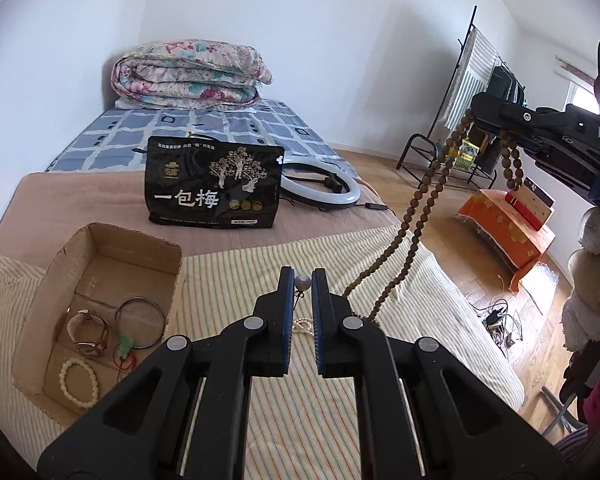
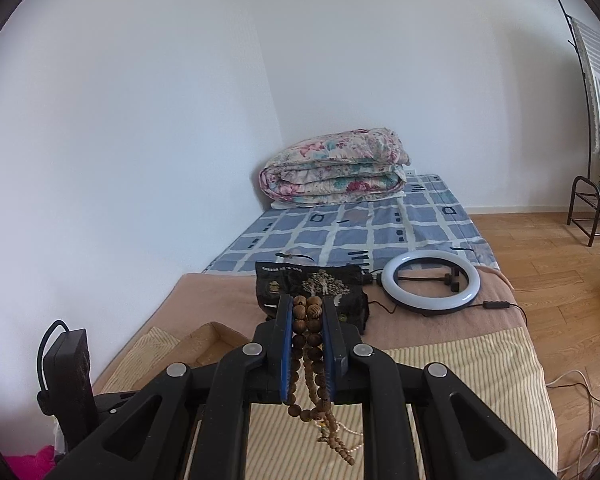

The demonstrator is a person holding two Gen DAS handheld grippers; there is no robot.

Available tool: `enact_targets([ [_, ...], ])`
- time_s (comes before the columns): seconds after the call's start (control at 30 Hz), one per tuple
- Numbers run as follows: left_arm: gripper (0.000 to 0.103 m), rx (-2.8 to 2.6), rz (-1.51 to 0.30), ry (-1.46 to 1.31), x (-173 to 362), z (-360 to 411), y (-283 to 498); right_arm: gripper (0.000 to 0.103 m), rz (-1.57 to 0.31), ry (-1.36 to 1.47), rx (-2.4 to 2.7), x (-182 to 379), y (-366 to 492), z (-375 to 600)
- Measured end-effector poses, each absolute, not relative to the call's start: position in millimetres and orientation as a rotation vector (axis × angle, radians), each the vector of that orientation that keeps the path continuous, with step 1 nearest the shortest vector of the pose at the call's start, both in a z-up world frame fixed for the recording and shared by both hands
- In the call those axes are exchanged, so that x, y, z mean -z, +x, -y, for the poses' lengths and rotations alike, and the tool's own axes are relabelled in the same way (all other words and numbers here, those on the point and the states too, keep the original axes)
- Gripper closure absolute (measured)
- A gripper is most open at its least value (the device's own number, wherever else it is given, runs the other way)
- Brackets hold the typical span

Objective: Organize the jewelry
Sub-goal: 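Lift the wooden bead strand with the right gripper and carry it over the box, then lower the bead strand into the box and open the right gripper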

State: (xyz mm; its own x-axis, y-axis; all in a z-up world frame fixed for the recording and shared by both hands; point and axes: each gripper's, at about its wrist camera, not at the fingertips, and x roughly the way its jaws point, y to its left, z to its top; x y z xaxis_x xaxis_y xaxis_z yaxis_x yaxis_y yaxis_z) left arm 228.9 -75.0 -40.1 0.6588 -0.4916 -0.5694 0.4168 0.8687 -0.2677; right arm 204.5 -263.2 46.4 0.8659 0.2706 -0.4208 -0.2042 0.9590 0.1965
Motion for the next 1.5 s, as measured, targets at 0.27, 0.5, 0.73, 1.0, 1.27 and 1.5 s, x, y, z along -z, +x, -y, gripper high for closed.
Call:
enact_targets([
  [0.27, 0.097, 0.45, -0.669, -0.126, 35.9, 34.9, 226.1, 0.092, -0.458, 0.142, -0.313, -50.4, 212.1, 220.3],
  [0.5, 0.097, 0.381, -0.677, -0.143, 39.6, -1.1, 225.2, 0.092, -0.422, 0.176, -0.384, -61.7, 218.3, 183.5],
  [0.73, 0.097, 0.32, -0.678, -0.156, 42.4, -34.9, 220.5, 0.092, -0.406, 0.194, -0.452, -63.3, 224.9, 143.5],
  [1.0, 0.097, 0.27, -0.688, -0.172, 48.8, -63.0, 218.7, 0.092, -0.409, 0.223, -0.518, -57.3, 240.3, 118.0],
  [1.27, 0.097, 0.245, -0.704, -0.178, 55.8, -78.6, 220.4, 0.092, -0.395, 0.235, -0.556, -53.6, 252.9, 99.6],
  [1.5, 0.097, 0.229, -0.722, -0.186, 62.9, -85.8, 224.4, 0.092, -0.418, 0.198, -0.544, -27.7, 276.6, 85.3],
])
